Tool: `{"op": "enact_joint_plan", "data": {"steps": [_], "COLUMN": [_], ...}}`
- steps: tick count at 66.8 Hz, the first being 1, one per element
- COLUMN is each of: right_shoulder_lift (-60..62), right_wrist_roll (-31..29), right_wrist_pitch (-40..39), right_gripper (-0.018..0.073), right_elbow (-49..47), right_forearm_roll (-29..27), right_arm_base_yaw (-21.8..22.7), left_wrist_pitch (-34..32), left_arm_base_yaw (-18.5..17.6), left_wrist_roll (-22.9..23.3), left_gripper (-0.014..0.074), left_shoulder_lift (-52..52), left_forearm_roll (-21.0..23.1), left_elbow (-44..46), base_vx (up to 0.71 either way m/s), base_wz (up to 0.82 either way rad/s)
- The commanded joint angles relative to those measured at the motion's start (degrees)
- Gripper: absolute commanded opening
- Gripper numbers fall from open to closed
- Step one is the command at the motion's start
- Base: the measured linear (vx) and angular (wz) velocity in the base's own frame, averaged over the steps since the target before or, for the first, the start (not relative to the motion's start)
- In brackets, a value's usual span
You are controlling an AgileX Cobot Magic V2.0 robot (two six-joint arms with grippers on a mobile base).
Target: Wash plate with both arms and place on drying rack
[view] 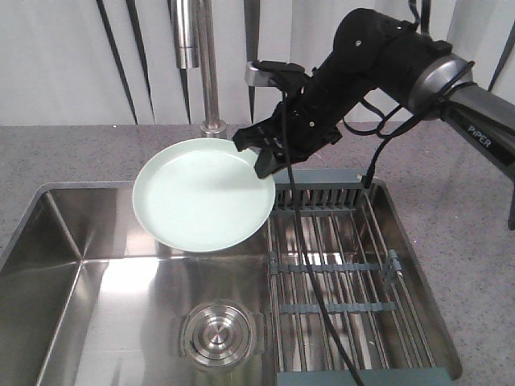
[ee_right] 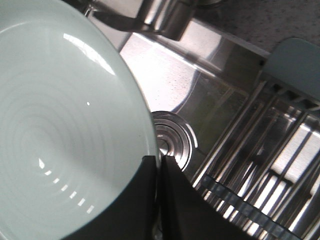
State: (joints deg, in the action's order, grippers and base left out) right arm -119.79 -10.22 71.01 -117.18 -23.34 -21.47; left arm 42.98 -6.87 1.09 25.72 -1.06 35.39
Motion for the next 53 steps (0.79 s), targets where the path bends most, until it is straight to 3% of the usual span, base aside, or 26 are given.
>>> {"op": "enact_joint_plan", "data": {"steps": [1,24,53], "right_shoulder_lift": [3.51,7.35,22.2], "right_wrist_roll": [-0.23,-1.2,-2.24], "right_wrist_pitch": [0.31,2.59,-6.6], "right_gripper": [-0.0004,-0.0004,-0.0004], "right_elbow": [-2.02,0.77,23.55], "right_forearm_roll": [-1.57,0.37,0.55], "right_arm_base_yaw": [2.07,4.64,4.64], "left_wrist_pitch": [-4.11,-4.11,-4.11], "left_arm_base_yaw": [-0.12,-0.12,-0.12], "left_wrist_roll": [0.48,0.48,0.48], "left_gripper": [0.0585,0.0585,0.0585], "left_shoulder_lift": [0.22,0.22,0.22], "left_forearm_roll": [0.11,0.11,0.11], "left_elbow": [1.48,1.48,1.48], "base_vx": [0.0,0.0,0.0], "base_wz": [0.0,0.0,0.0]}}
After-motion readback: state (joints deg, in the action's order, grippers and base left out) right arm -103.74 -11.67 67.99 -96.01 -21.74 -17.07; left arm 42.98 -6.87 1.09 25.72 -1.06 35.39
